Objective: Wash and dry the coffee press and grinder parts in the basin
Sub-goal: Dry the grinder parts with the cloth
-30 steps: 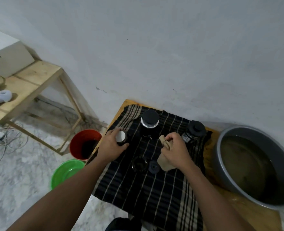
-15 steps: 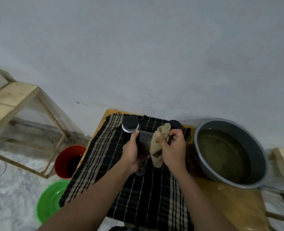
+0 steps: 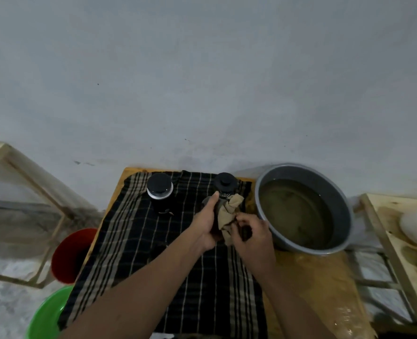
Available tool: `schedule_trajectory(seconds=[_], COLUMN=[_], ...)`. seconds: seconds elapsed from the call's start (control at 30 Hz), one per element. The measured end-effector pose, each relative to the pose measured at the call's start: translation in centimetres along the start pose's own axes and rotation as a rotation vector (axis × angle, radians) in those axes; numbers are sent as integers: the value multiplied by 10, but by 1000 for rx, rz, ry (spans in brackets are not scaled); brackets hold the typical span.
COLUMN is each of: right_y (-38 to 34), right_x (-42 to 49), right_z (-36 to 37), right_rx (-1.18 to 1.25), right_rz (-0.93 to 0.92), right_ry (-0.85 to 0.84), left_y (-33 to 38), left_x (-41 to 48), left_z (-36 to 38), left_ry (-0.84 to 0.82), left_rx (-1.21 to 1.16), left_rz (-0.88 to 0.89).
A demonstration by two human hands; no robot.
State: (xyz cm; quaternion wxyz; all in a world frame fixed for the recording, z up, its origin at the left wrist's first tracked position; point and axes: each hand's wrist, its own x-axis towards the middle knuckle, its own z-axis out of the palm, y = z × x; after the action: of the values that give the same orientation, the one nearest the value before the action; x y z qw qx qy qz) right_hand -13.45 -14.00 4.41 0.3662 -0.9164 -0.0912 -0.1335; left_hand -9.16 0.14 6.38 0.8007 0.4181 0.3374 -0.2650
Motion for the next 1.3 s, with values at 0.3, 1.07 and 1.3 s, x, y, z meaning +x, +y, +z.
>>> schedule_trajectory(seconds=[0.3, 1.07, 1.3], right_y=[9, -28, -44], right_x=[1, 54, 45], right_z=[-1, 24, -3], right_rx=[-474, 248, 1038], right_rz=[-113, 653, 912], right_ry=[-178, -295, -582], left_y=[-10, 11, 16], left_x=[4, 1, 1], left_z=[16, 19, -11], left_ry=[126, 216, -78], left_rx=[144, 291, 240], left_rz=[68, 335, 398])
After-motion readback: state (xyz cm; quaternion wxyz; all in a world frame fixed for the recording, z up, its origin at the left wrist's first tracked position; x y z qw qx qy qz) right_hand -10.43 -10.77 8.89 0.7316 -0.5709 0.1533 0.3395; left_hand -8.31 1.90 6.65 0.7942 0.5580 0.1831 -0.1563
